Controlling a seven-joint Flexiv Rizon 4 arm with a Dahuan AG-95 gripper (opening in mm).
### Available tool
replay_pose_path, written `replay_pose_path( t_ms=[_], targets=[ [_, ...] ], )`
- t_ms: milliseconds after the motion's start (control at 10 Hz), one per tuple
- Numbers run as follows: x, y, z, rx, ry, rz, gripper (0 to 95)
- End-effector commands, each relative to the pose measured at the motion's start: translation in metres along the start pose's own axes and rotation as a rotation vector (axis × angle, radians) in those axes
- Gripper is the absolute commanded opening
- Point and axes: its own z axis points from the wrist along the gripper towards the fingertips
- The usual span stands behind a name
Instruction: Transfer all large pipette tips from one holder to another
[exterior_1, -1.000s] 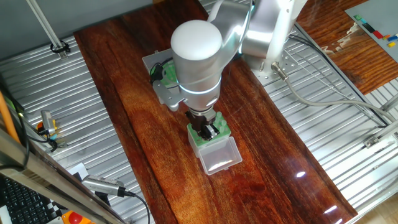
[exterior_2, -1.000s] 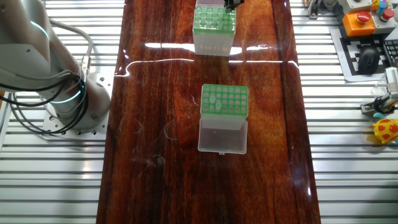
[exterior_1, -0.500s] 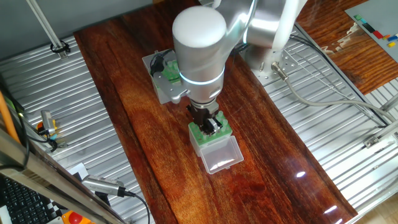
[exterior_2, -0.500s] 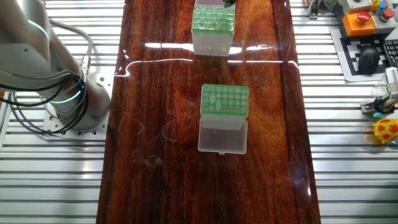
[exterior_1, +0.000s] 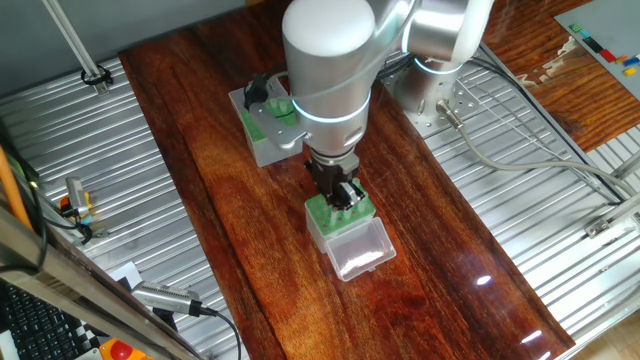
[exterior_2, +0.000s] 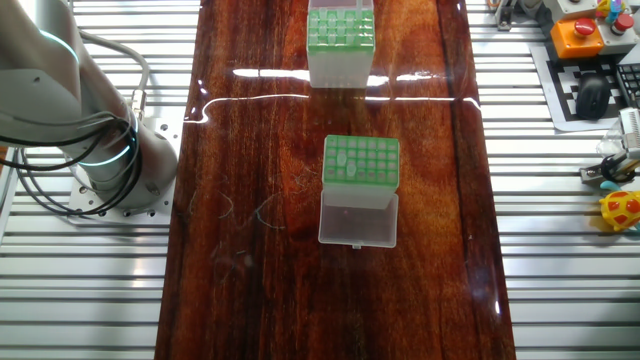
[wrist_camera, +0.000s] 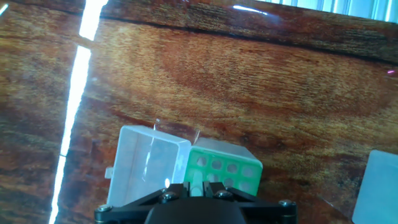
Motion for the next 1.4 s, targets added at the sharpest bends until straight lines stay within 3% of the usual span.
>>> replay_pose_path(
  t_ms=[100, 500, 800, 1400],
  targets=[
    [0.000, 0.002, -0.006, 0.001, 0.002, -0.001, 0.0],
    [-0.006, 0.001, -0.024, 0.005, 0.006, -0.008, 0.0],
    [-0.003, -0.005, -0.039, 0.004, 0.008, -0.030, 0.0],
    [0.002, -0.003, -0.053, 0.006, 0.008, -0.035, 0.0]
  ],
)
